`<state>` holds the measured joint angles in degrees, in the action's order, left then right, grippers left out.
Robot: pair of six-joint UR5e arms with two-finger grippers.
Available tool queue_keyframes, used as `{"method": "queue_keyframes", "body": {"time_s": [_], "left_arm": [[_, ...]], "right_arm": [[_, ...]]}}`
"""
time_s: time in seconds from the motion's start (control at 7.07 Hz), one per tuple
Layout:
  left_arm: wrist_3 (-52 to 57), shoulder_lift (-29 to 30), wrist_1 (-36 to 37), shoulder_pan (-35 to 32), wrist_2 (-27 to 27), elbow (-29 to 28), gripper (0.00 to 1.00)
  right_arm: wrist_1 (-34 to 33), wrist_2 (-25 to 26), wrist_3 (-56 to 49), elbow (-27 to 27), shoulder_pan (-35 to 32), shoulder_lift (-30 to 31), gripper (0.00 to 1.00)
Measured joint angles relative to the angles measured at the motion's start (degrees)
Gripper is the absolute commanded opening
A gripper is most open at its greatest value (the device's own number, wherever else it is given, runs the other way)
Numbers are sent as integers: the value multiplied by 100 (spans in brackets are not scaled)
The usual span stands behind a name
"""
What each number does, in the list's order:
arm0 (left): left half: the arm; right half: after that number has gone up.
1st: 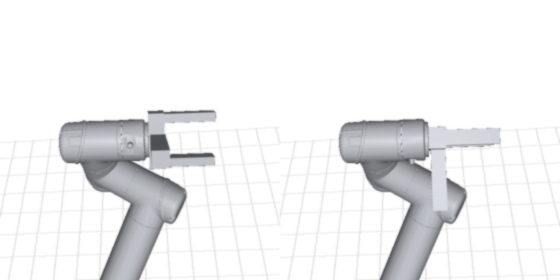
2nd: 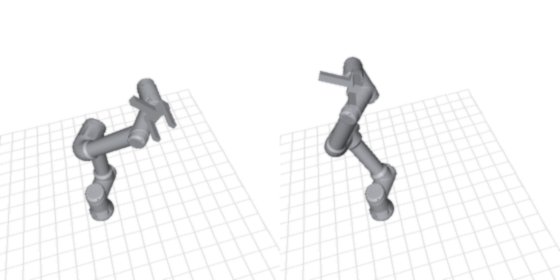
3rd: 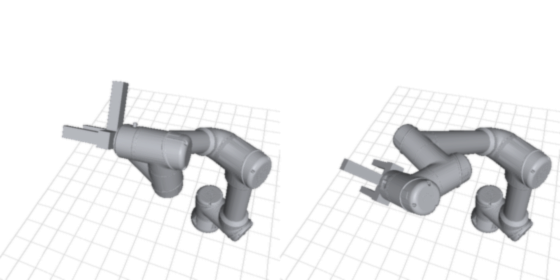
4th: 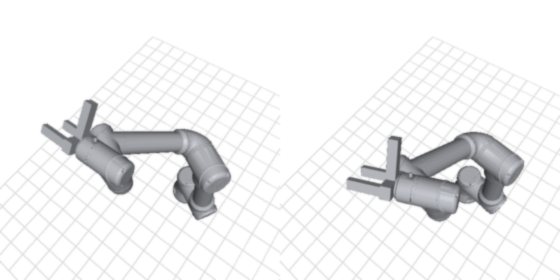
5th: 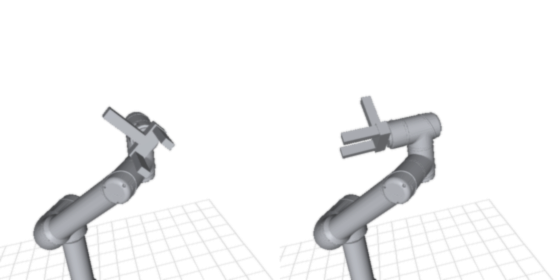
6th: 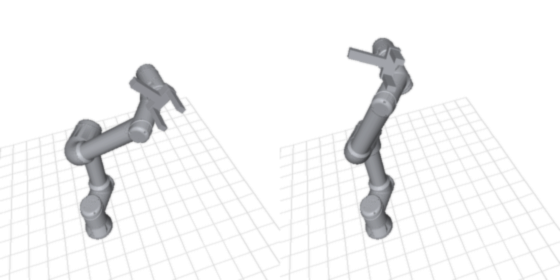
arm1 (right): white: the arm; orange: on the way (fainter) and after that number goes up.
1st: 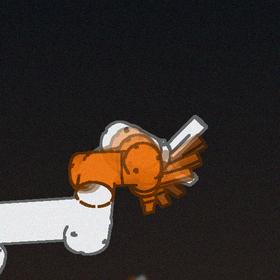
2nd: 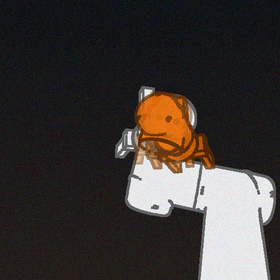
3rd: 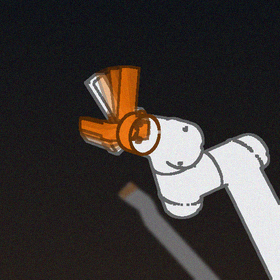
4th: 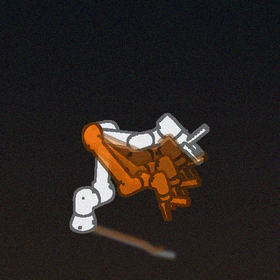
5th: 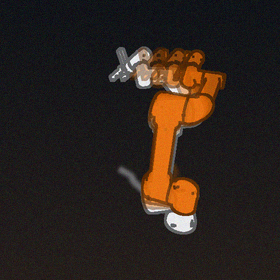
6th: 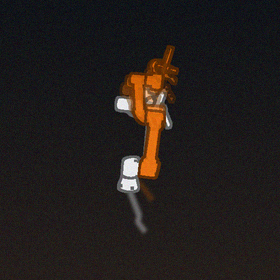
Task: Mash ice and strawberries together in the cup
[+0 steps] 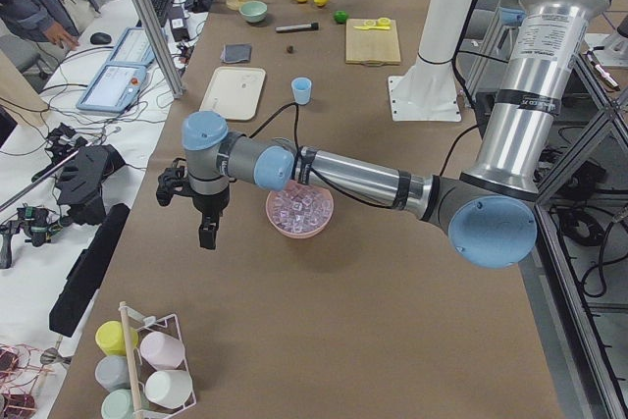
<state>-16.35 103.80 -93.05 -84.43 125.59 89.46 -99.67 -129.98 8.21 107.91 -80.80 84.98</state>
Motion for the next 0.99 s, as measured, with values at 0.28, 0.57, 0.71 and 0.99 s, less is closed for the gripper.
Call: {"method": "queue_keyframes", "body": {"time_s": [0.28, 0.57, 0.71, 0.99], "left_arm": [[8, 36, -20, 30, -214, 12, 98], [29, 41, -37, 44, -273, 78, 98], [33, 40, -37, 43, -276, 132, 98], [32, 13, -20, 46, -256, 257, 98]], "right_arm": [[0, -7, 4, 17, -4, 26, 100], [0, -2, 7, 16, -6, 12, 100], [0, -1, 11, 15, -6, -5, 100], [0, 1, 13, 3, -6, -37, 100]]}}
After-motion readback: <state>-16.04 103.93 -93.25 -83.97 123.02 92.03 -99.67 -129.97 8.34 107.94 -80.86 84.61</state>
